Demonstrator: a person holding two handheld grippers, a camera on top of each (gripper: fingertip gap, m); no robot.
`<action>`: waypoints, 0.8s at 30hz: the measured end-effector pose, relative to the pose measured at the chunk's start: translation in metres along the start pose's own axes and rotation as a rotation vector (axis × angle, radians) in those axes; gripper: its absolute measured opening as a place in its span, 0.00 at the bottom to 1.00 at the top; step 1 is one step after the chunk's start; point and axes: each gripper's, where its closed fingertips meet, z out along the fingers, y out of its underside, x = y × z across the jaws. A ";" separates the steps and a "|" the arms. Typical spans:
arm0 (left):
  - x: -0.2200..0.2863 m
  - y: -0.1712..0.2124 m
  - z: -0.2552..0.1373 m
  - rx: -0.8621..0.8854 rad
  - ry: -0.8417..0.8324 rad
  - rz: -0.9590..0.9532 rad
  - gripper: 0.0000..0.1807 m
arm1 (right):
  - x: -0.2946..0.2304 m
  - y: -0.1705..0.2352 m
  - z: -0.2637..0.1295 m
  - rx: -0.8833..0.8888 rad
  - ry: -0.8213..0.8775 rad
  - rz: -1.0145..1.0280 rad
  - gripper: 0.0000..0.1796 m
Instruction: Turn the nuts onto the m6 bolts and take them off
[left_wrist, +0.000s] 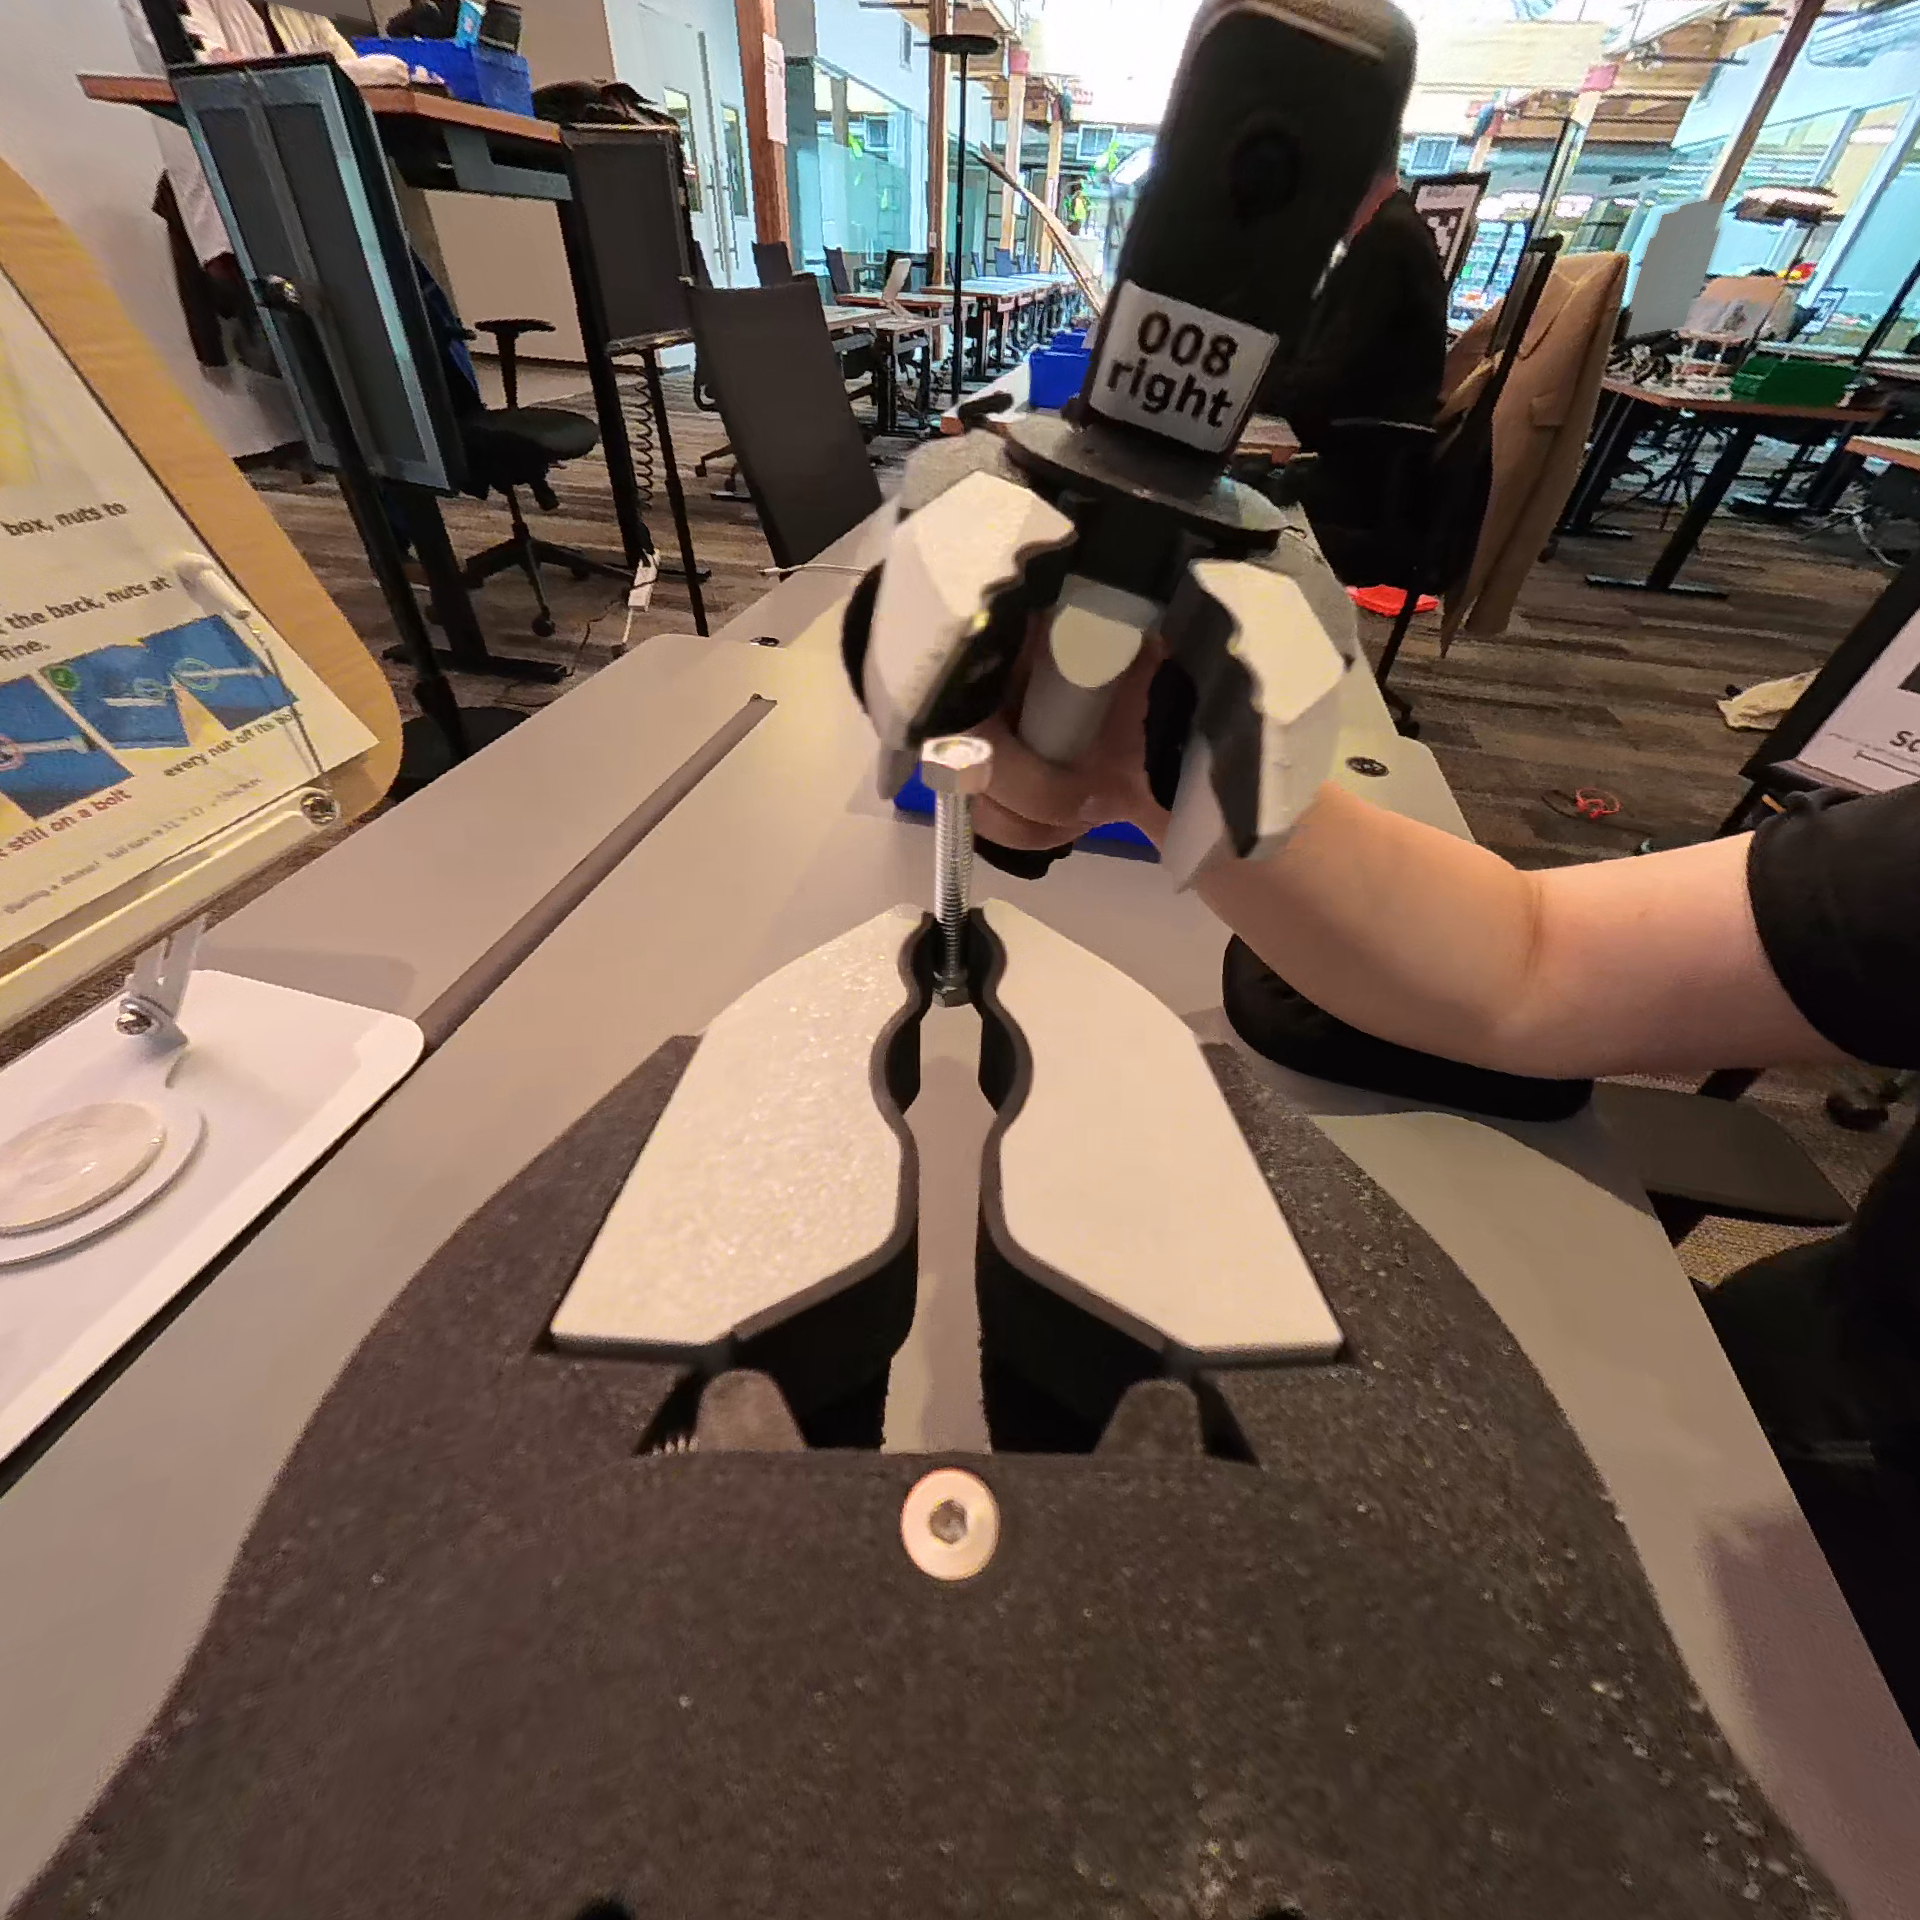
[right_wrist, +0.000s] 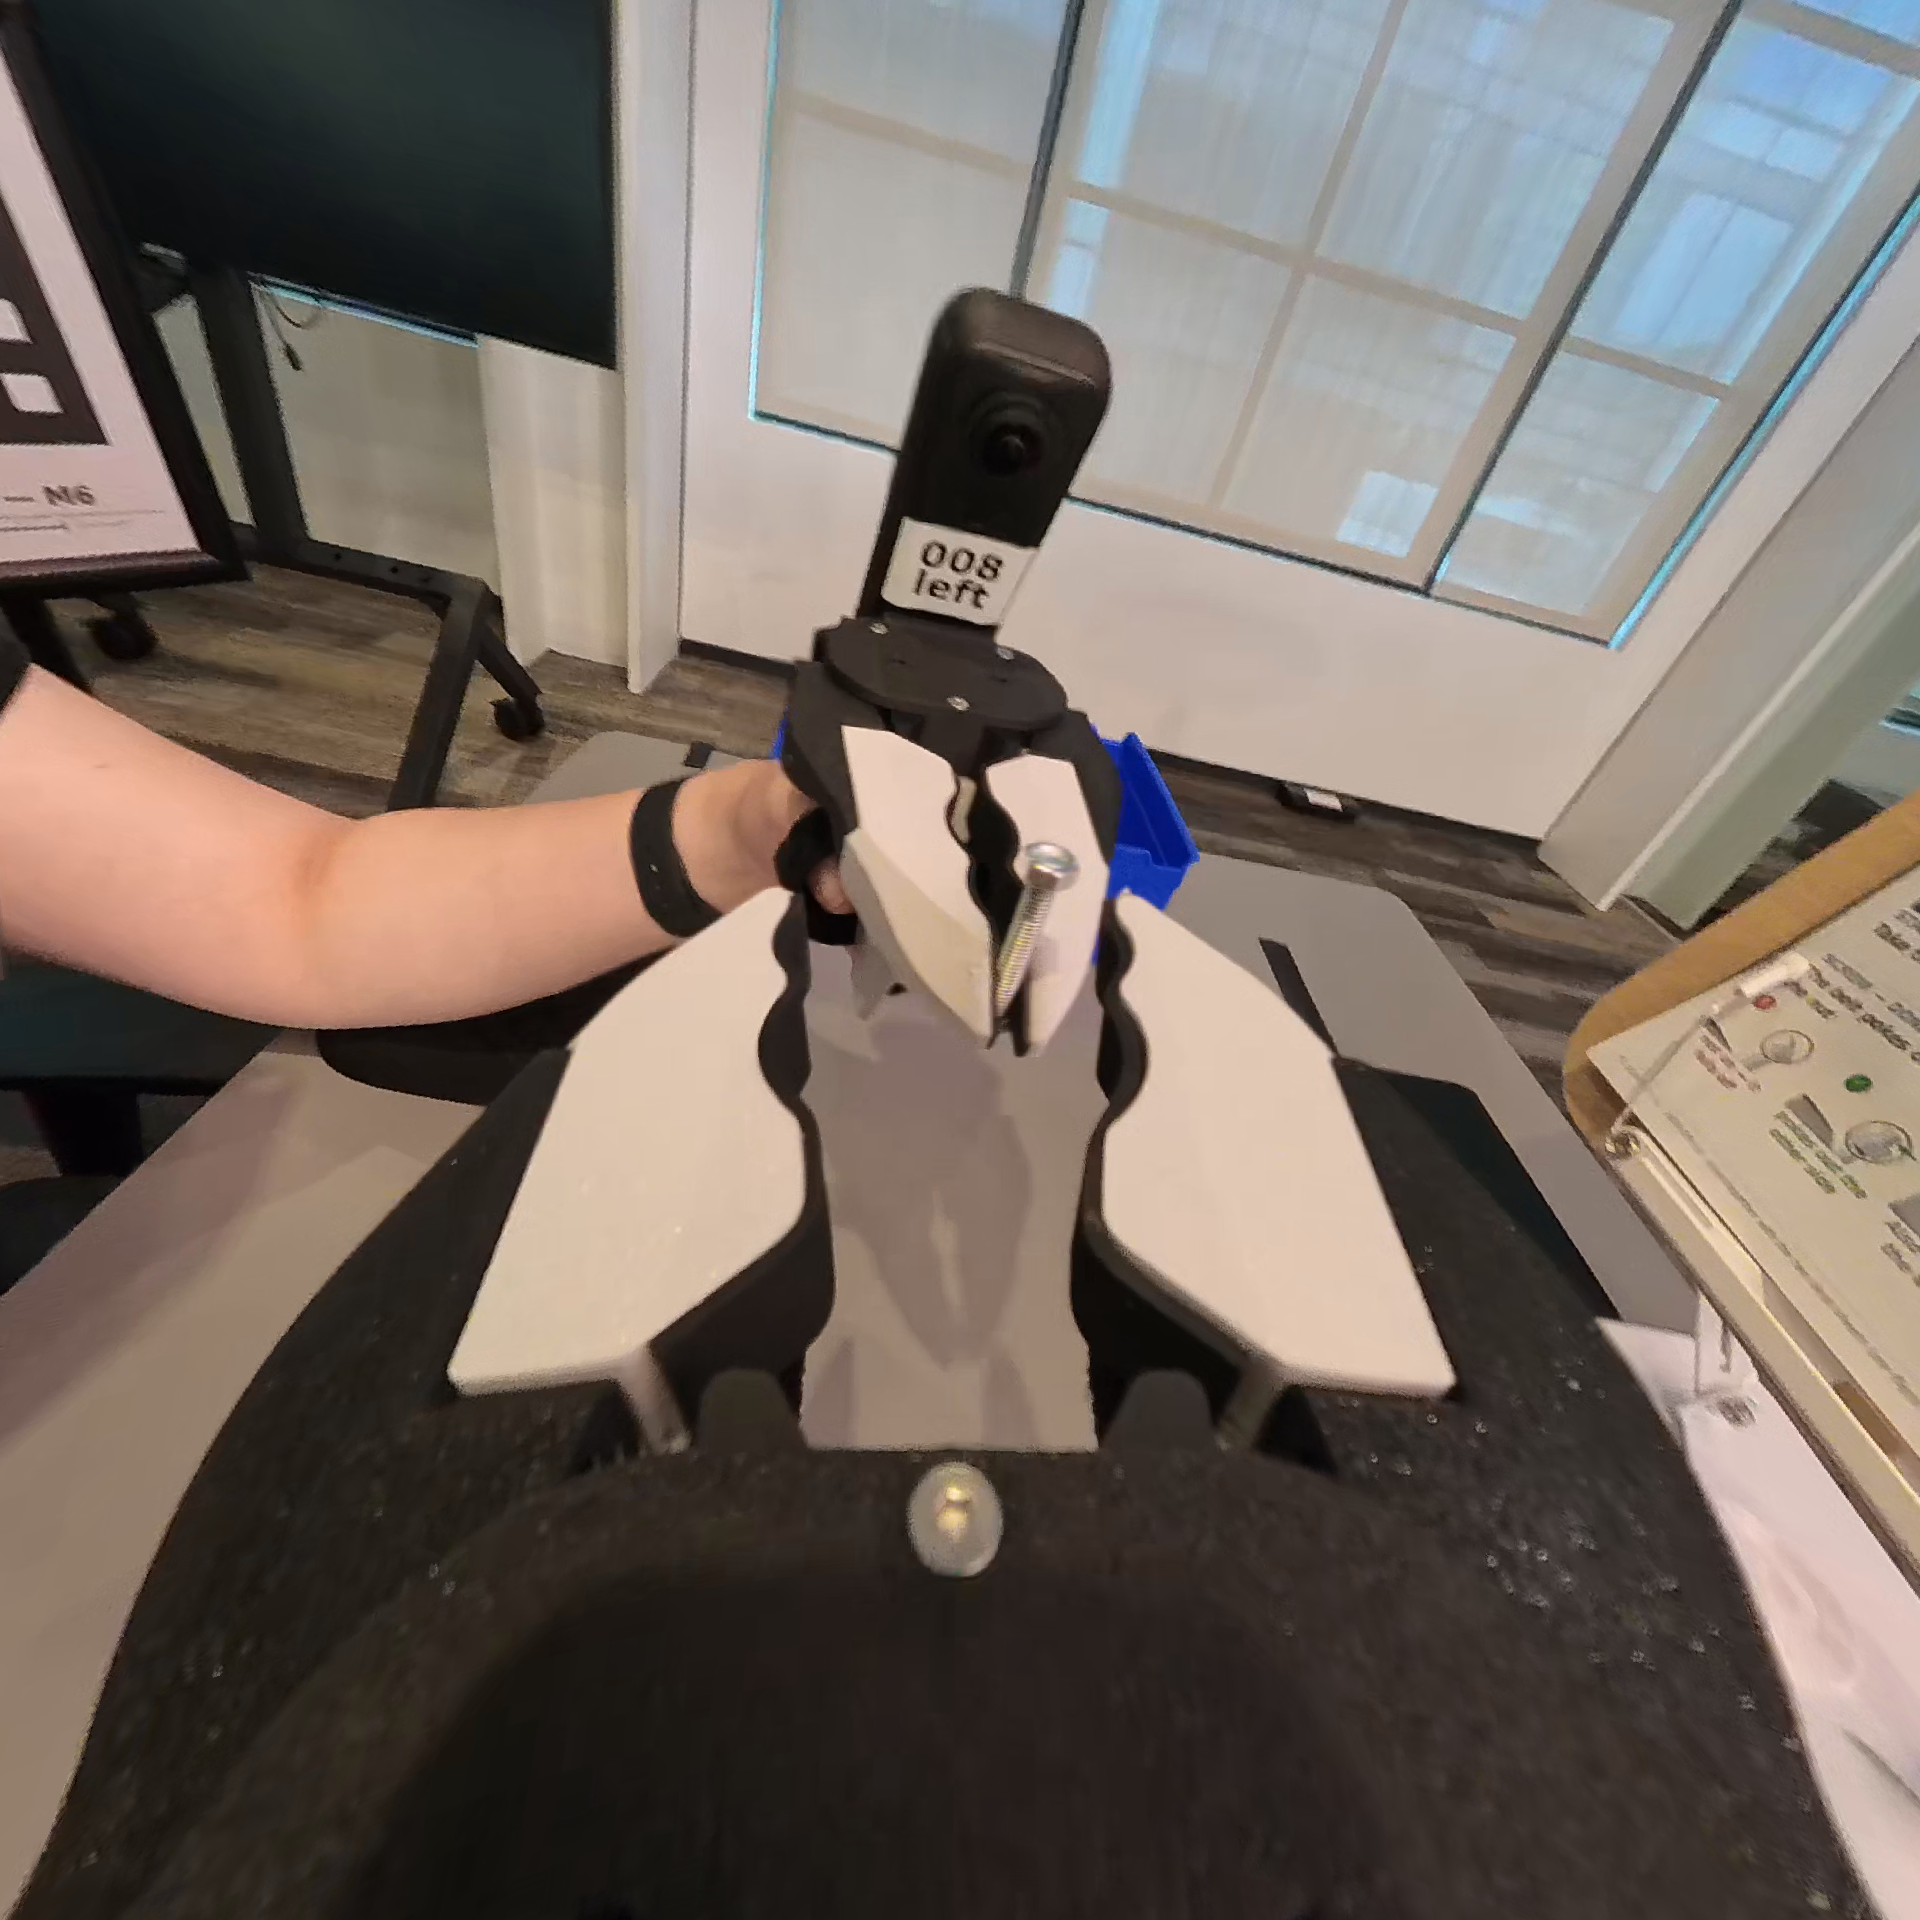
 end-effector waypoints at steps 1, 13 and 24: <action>0.002 0.002 0.002 -0.017 0.005 0.009 0.03 | 0.002 0.003 0.001 -0.029 0.015 -0.001 0.30; -0.007 0.054 0.027 -0.344 -0.113 0.154 0.03 | -0.007 0.046 -0.011 -0.487 0.073 -0.157 0.29; -0.011 0.061 0.025 -0.391 -0.137 0.171 0.03 | -0.007 0.076 -0.023 -0.741 0.106 -0.180 0.23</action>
